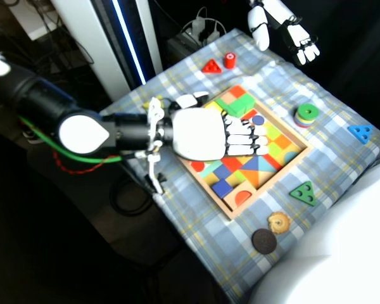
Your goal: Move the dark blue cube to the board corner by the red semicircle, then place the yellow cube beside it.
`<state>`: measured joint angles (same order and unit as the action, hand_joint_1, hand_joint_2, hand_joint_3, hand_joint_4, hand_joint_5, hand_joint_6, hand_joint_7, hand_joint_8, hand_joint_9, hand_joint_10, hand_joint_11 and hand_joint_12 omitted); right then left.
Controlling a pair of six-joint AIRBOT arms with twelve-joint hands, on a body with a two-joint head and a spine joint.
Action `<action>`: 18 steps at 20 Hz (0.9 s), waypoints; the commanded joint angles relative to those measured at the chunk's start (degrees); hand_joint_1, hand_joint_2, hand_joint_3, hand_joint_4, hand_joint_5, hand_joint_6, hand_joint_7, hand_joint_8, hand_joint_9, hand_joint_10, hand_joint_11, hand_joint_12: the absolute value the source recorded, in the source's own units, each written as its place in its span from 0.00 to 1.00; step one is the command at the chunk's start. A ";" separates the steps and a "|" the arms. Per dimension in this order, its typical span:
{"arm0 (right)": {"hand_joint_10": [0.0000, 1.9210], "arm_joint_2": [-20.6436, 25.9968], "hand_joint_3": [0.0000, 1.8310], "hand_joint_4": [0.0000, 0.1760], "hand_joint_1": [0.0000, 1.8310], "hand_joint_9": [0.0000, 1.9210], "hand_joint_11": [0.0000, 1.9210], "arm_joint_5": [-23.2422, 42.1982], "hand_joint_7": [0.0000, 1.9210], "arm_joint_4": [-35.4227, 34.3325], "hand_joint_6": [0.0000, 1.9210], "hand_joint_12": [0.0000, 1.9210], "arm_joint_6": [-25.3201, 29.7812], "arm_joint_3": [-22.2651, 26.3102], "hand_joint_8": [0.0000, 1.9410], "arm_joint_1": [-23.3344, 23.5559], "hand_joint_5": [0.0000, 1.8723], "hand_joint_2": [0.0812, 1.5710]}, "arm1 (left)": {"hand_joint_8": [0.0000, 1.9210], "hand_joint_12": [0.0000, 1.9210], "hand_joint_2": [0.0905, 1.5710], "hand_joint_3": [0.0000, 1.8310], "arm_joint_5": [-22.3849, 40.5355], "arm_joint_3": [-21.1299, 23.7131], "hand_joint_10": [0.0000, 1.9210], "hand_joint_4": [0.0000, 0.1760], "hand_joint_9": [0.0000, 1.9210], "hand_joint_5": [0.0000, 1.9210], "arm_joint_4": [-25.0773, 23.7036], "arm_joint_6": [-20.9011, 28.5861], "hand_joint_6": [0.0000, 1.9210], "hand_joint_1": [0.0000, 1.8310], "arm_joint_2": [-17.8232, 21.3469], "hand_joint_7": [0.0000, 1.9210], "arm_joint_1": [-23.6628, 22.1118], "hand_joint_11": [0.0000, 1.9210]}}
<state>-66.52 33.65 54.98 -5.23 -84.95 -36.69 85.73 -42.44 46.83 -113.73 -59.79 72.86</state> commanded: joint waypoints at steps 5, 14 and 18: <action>0.00 2.93 0.00 0.23 0.00 0.00 0.00 -2.01 0.00 -1.31 0.00 0.00 -0.46 0.29 0.00 0.66 0.19 0.59 | 0.00 0.00 0.77 0.00 6.61 -0.14 0.00 0.00 0.05 0.14 -2.55 0.29 0.00 0.00 -0.02 0.08 -0.32 0.00; 0.00 2.80 0.00 0.73 0.00 0.00 0.00 -5.18 0.00 -5.35 0.00 0.00 -6.65 -1.96 0.00 1.12 0.18 0.55 | 0.00 0.00 0.77 0.01 6.47 -0.14 0.00 0.00 0.05 0.13 -2.56 0.29 0.00 0.00 0.02 0.08 -0.35 0.00; 0.00 2.48 0.00 0.57 0.00 0.00 0.00 -5.72 0.00 -6.87 0.00 0.00 -7.20 -3.40 0.00 1.12 0.18 0.56 | 0.00 0.00 0.77 0.01 6.47 -0.05 0.00 0.00 0.06 0.14 -2.56 0.29 0.00 0.00 0.01 0.08 -0.34 0.00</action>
<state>-63.83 26.74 49.54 -11.94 -88.18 -36.21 85.71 -42.41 47.03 -113.73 -59.79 72.86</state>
